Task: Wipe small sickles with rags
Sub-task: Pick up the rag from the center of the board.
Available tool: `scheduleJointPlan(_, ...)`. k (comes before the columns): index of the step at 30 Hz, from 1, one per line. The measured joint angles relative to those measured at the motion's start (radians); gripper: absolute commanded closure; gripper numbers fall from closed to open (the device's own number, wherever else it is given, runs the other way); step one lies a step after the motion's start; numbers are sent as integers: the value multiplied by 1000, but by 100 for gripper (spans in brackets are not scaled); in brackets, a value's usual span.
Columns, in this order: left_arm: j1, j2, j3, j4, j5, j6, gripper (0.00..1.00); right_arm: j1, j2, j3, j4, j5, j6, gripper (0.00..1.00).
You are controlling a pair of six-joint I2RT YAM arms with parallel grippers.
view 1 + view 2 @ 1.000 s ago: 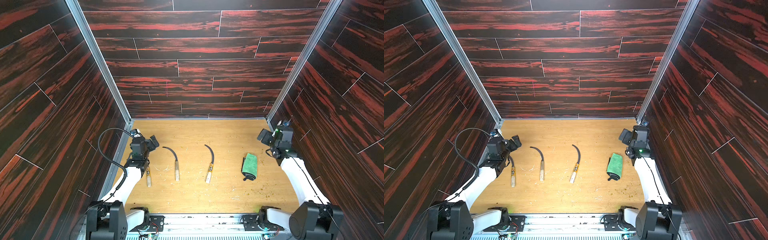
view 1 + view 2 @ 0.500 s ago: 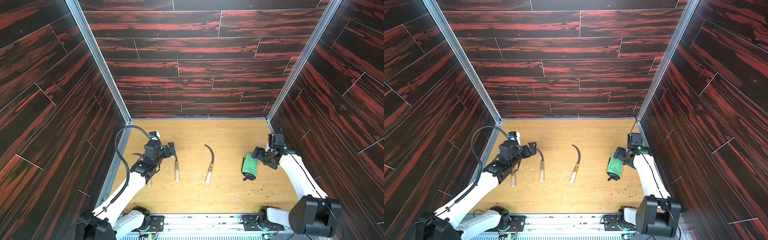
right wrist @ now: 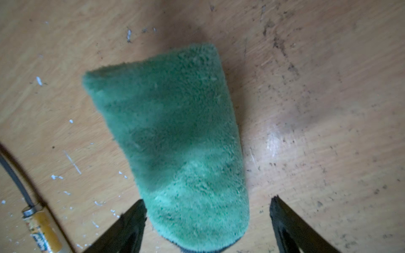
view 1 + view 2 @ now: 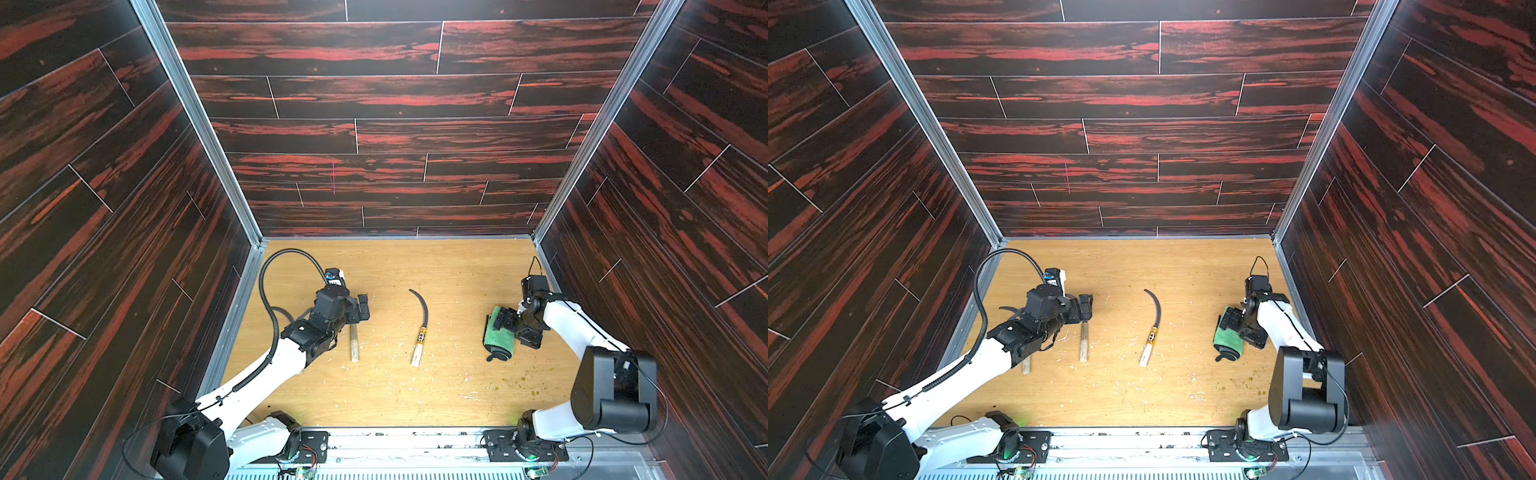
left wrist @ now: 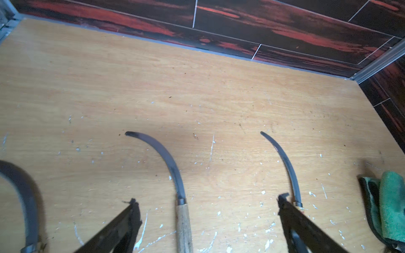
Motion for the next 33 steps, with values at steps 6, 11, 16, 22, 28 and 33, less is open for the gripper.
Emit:
scheduleJointPlan(6,-32,63,48,7,-11,4,0,-9,39,0,28,-10,-7,13)
scheduleJointPlan(11,-51,104,66,6,-13,9,0,-23,97,0,62,-34,-21,20)
scheduleJointPlan(16,-71,127,84,4,-18,9,0,-27,163,1,97,-76,-32,40)
scheduleJointPlan(22,-101,151,103,-32,-24,8,0,-27,186,20,113,-126,-49,78)
scheduleJointPlan(28,-176,182,119,-97,-51,-22,0,-29,185,24,113,-157,-53,89)
scheduleJointPlan(33,-303,214,119,-154,-87,-63,0,-29,150,24,103,-176,-68,91)
